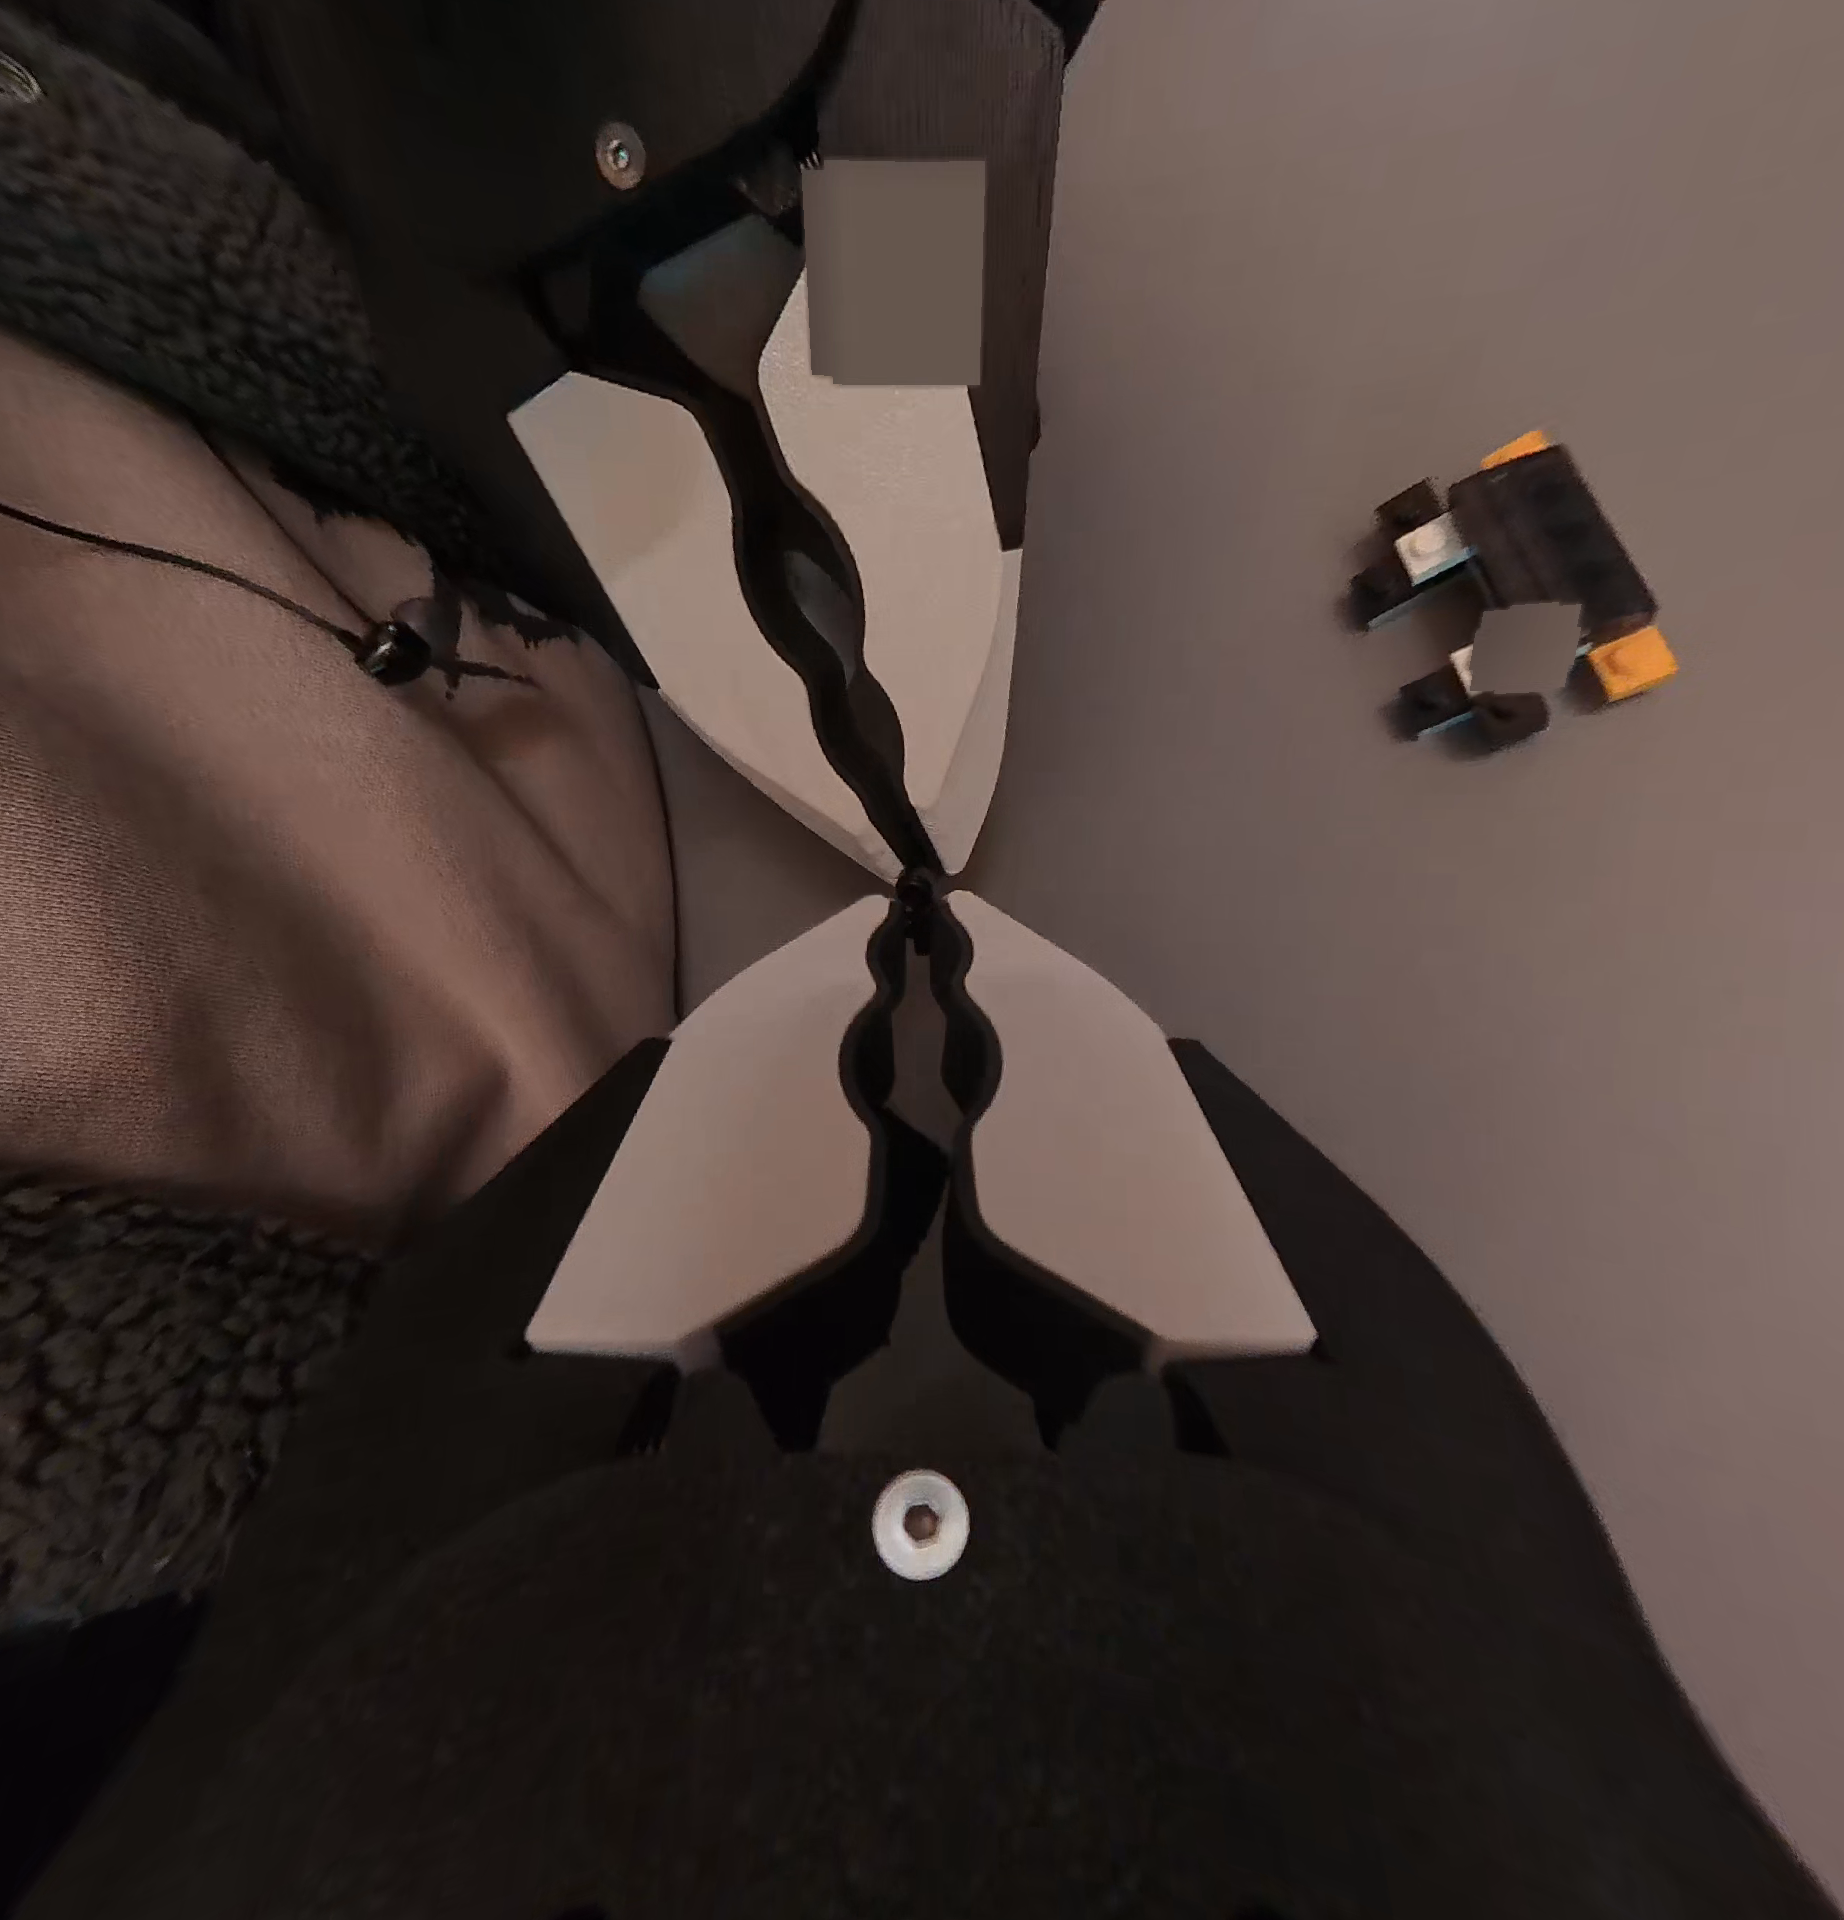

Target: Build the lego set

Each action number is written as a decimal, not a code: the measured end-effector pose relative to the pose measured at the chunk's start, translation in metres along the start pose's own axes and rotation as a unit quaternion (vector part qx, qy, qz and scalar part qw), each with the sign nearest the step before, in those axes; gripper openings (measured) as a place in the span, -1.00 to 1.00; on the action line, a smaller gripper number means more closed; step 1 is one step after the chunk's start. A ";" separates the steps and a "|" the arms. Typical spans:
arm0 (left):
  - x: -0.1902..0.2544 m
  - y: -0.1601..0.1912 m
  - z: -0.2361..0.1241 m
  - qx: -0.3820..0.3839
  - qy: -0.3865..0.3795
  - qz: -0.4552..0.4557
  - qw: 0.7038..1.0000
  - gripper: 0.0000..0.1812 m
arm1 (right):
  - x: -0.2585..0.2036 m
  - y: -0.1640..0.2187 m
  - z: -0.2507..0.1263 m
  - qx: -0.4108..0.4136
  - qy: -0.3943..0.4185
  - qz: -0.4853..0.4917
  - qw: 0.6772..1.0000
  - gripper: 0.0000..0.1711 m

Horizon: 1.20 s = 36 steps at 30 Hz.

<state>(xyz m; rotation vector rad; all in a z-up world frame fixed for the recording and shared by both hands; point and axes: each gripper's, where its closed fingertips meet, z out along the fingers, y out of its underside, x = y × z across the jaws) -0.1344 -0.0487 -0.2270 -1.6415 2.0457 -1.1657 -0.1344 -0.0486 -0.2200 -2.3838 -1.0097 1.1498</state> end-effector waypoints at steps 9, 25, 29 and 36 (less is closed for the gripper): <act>0.009 0.000 0.006 -0.006 0.005 0.028 1.000 -0.99 | -0.007 0.009 0.003 -0.047 -0.047 0.031 0.997 -0.95; 0.008 -0.006 0.002 0.010 0.003 0.021 1.000 -0.99 | -0.007 0.004 0.001 -0.040 -0.008 -0.010 0.999 -0.94; 0.008 -0.012 -0.004 0.028 -0.001 0.023 0.999 -0.99 | -0.009 -0.003 -0.005 -0.004 -0.008 -0.041 0.999 -0.94; 0.001 -0.019 -0.016 0.059 -0.011 0.032 0.998 -0.91 | -0.009 -0.012 -0.017 0.048 0.013 -0.083 0.995 -0.95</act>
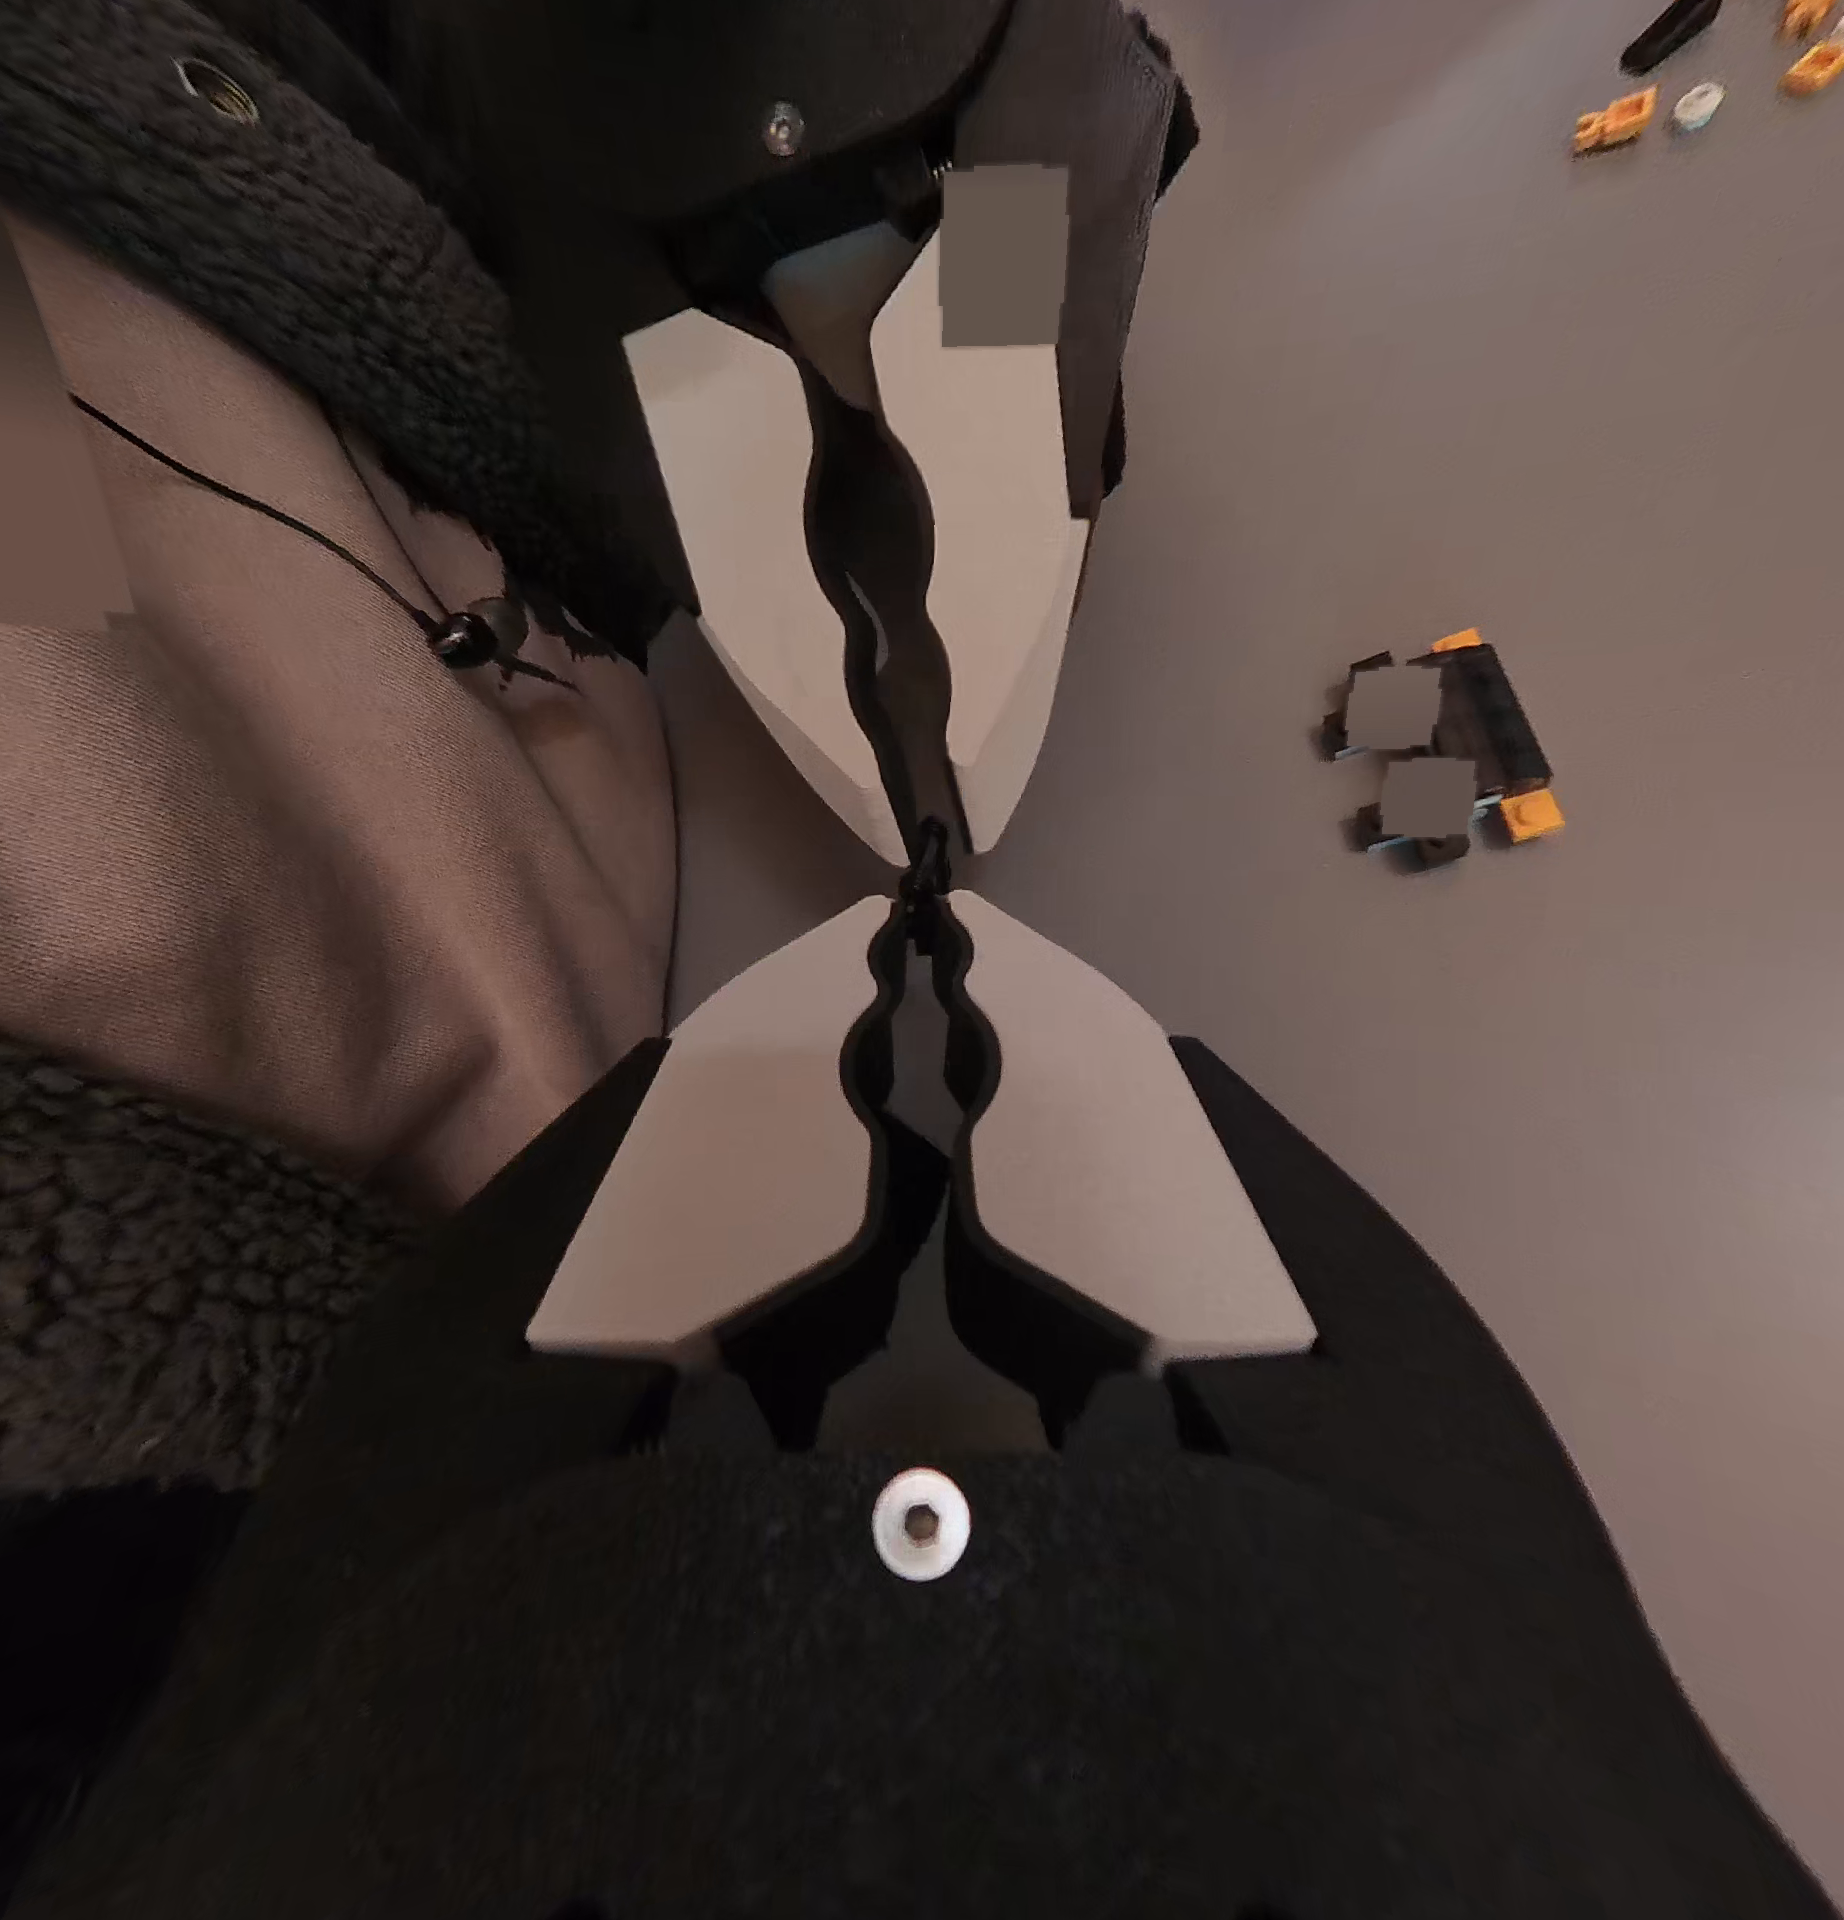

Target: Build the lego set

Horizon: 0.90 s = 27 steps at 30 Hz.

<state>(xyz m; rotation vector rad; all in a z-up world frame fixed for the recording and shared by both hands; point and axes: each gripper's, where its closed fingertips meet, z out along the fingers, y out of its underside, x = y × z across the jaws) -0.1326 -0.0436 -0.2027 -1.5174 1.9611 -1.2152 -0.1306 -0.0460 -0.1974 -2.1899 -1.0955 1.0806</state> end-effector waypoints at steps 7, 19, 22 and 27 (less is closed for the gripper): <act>0.005 -0.008 -0.004 0.033 0.037 -0.021 0.999 -0.94 | -0.004 -0.008 -0.007 0.042 -0.001 -0.013 0.999 -0.94; 0.007 -0.018 -0.012 0.070 0.074 -0.070 0.992 -0.98 | -0.008 -0.018 -0.012 0.084 -0.027 0.007 0.996 -0.94; 0.007 -0.017 -0.012 0.068 0.078 -0.074 0.992 -0.98 | -0.008 -0.017 -0.011 0.081 -0.029 0.010 0.996 -0.94; 0.010 -0.013 -0.009 0.059 0.092 -0.084 0.990 -0.98 | -0.009 -0.013 -0.009 0.068 -0.031 0.017 0.997 -0.95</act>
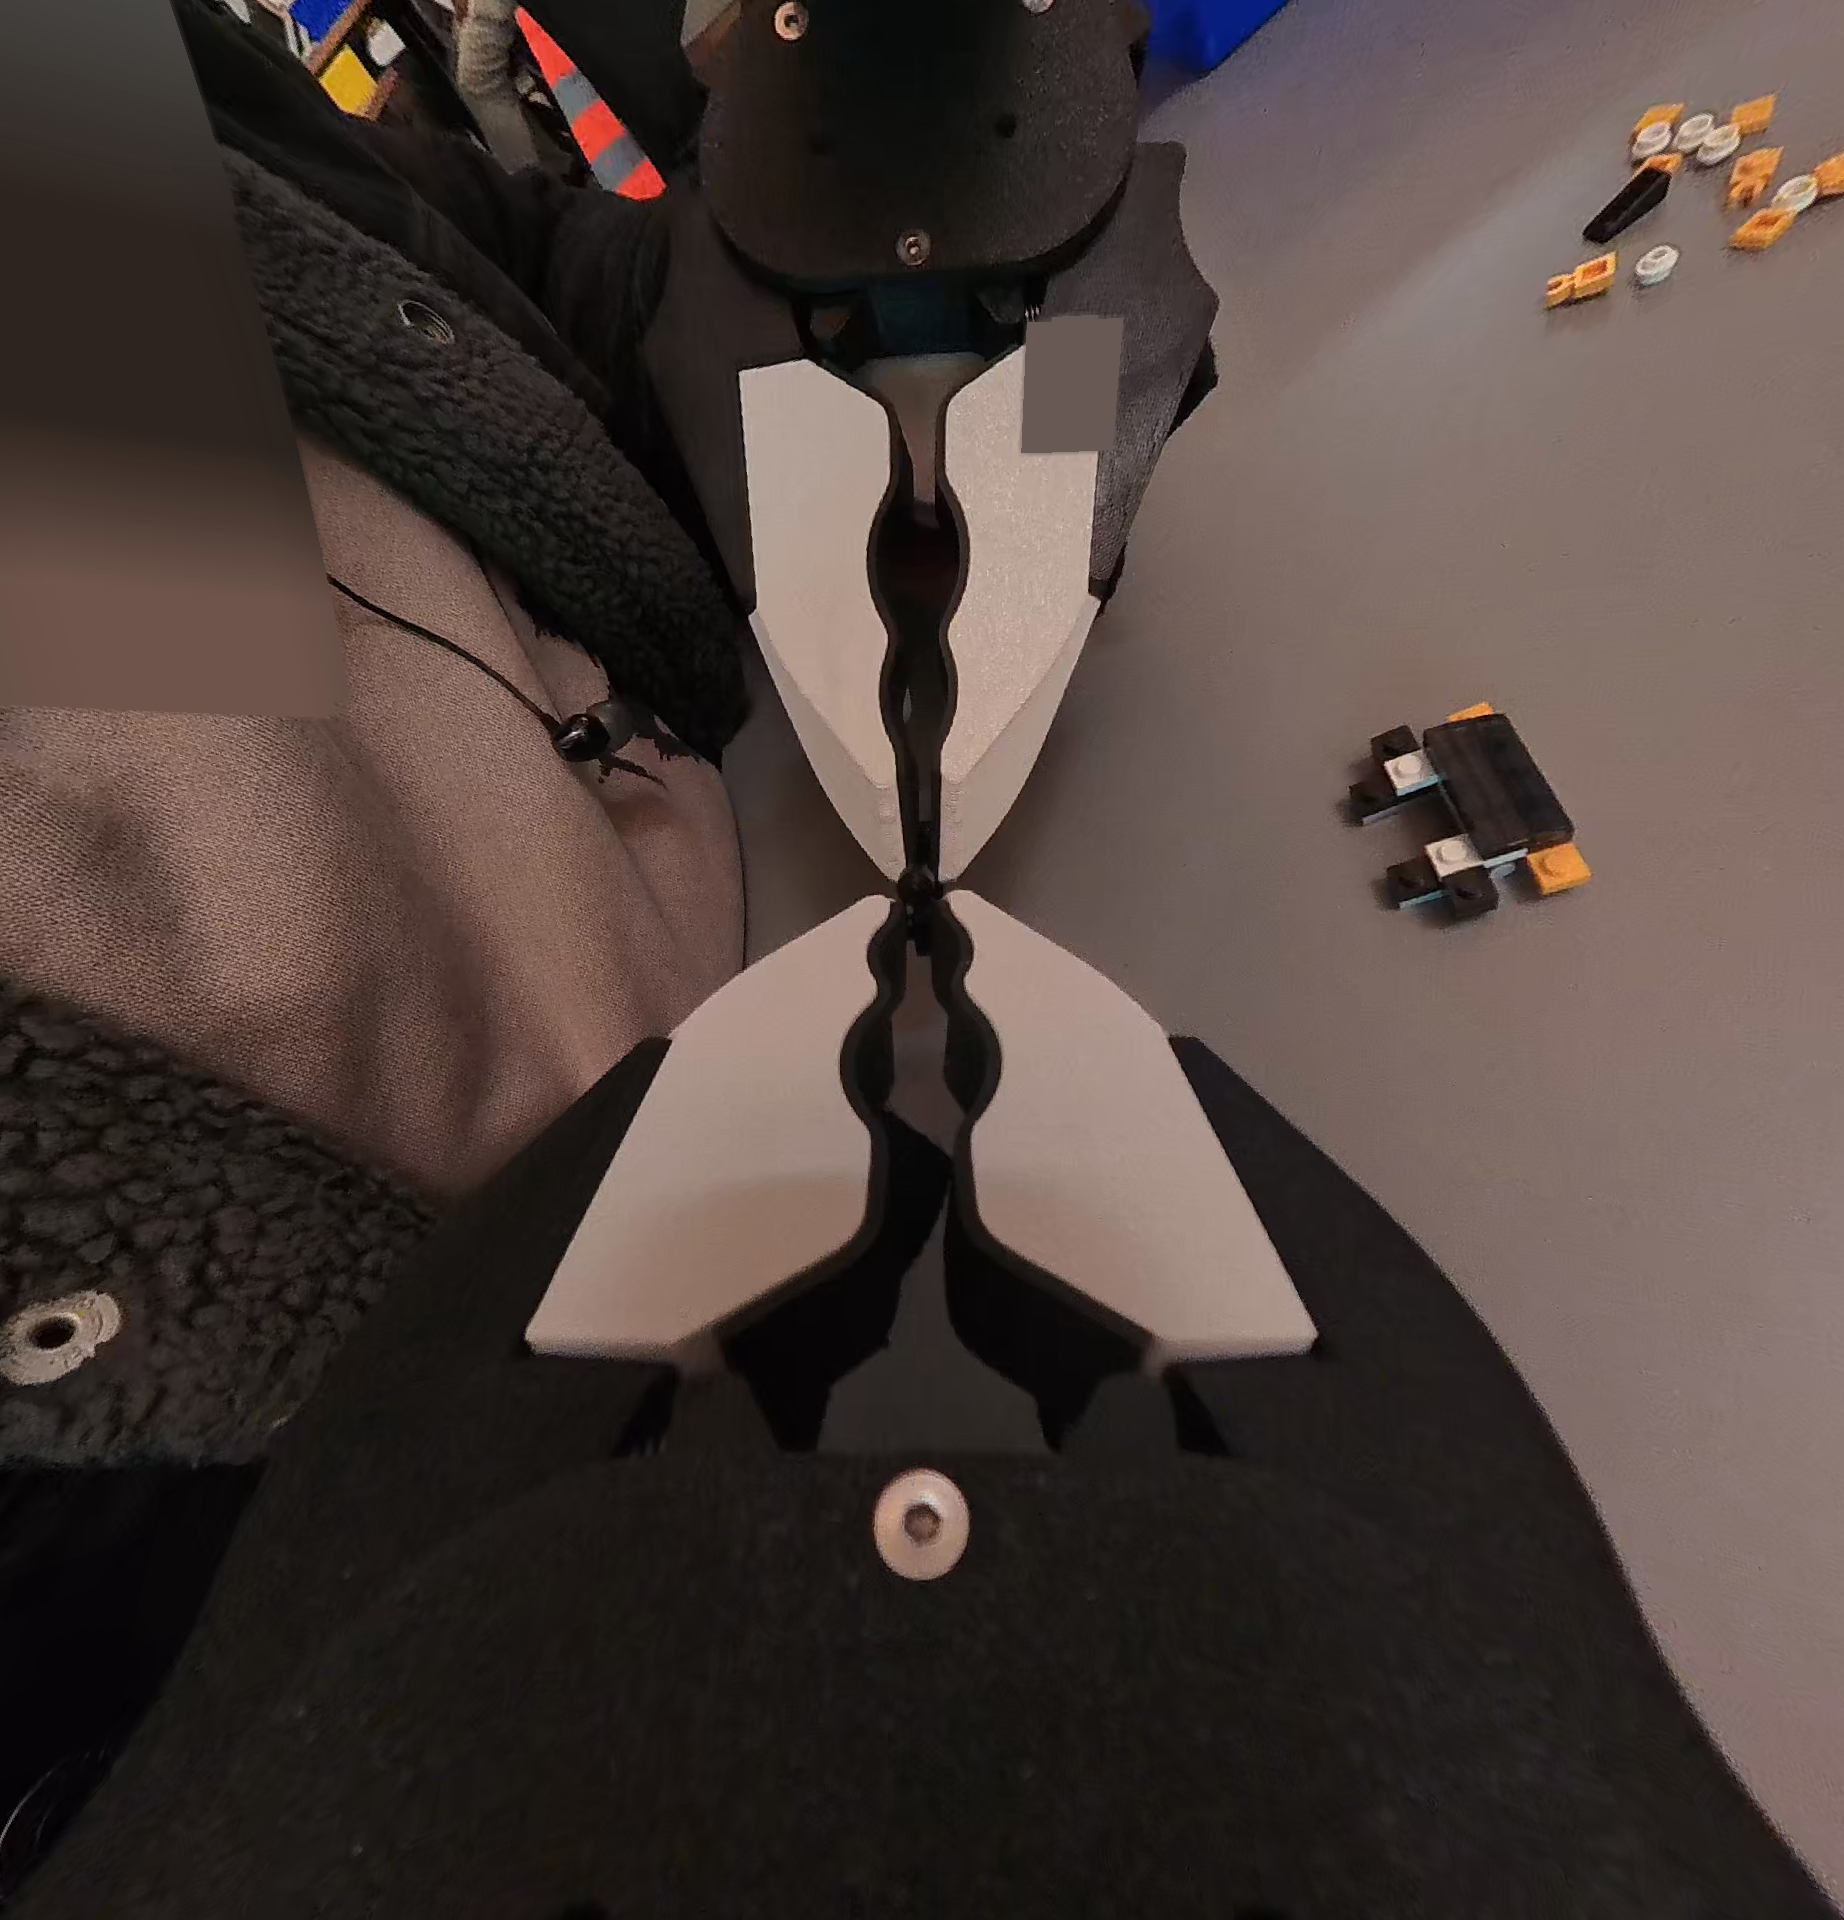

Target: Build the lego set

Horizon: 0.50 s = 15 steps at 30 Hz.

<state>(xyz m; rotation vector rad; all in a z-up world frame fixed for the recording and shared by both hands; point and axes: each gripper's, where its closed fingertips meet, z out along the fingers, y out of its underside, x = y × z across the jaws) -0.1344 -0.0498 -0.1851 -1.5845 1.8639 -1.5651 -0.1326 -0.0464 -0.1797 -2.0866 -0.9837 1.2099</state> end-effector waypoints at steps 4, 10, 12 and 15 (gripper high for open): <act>0.000 0.003 0.001 -0.009 0.001 -0.001 1.000 -0.98 | 0.000 0.003 0.002 -0.009 -0.002 0.003 1.000 -0.94; 0.001 0.007 0.004 -0.026 -0.004 0.010 1.000 -0.98 | -0.001 0.007 0.004 -0.027 -0.006 0.007 1.000 -0.95; 0.001 0.009 0.005 -0.031 -0.006 0.014 0.999 -0.98 | -0.001 0.009 0.005 -0.032 -0.008 0.008 0.999 -0.95; 0.002 0.010 0.006 -0.036 -0.006 0.016 0.999 -0.98 | -0.002 0.011 0.005 -0.036 -0.010 0.010 0.999 -0.95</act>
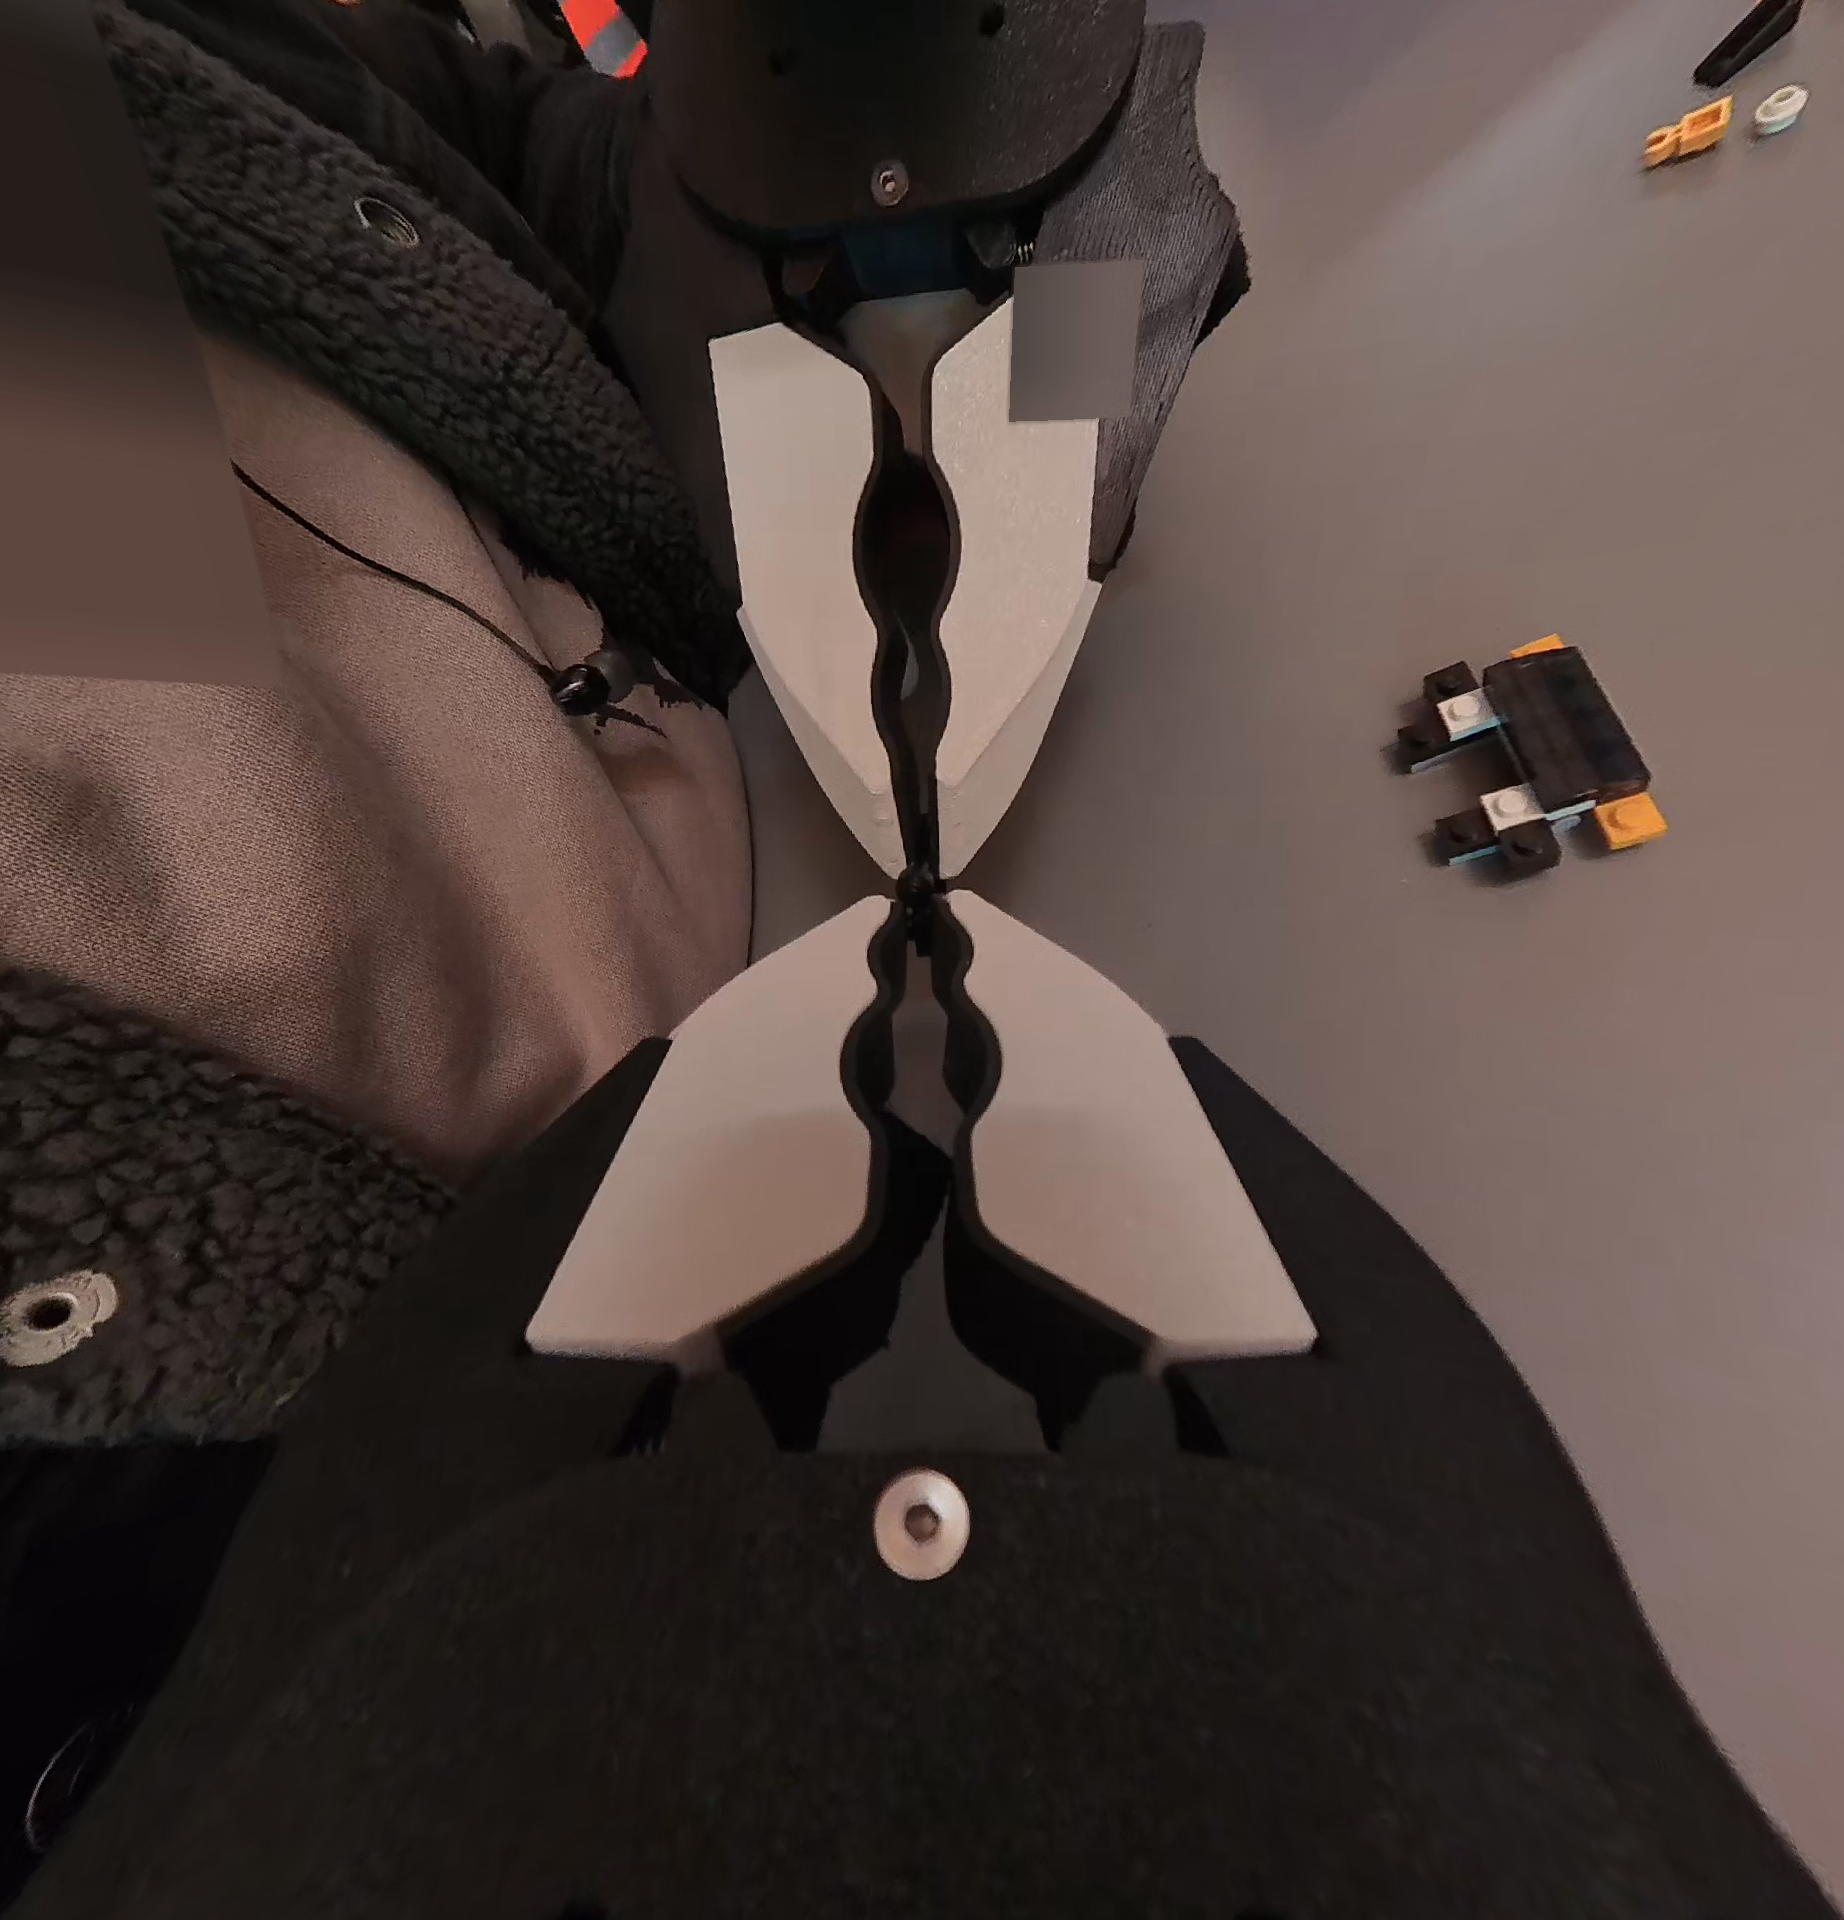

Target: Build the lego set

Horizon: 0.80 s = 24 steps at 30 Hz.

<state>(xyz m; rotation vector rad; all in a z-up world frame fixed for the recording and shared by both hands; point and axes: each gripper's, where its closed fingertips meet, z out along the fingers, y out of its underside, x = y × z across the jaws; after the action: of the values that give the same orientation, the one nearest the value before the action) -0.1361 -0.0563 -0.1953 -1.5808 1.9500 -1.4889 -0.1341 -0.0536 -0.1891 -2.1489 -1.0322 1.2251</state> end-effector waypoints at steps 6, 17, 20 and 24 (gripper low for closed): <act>0.001 0.002 0.003 -0.008 0.001 0.006 1.000 -0.98 | -0.001 0.004 0.001 -0.011 -0.006 0.004 1.000 -0.95; 0.003 0.006 0.006 -0.023 -0.001 0.014 1.000 -0.99 | -0.002 0.009 0.004 -0.030 -0.010 0.006 0.999 -0.95; 0.003 0.007 0.006 -0.023 0.001 0.014 1.000 -0.99 | -0.002 0.009 0.004 -0.029 -0.012 0.008 0.999 -0.95; 0.003 0.007 0.007 -0.024 0.002 0.014 1.000 -0.99 | -0.003 0.010 0.004 -0.031 -0.013 0.007 0.999 -0.95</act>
<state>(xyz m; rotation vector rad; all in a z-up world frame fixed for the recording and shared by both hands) -0.1367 -0.0636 -0.2025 -1.5649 2.0151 -1.4468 -0.1350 -0.0619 -0.1966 -2.1972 -1.0806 1.2449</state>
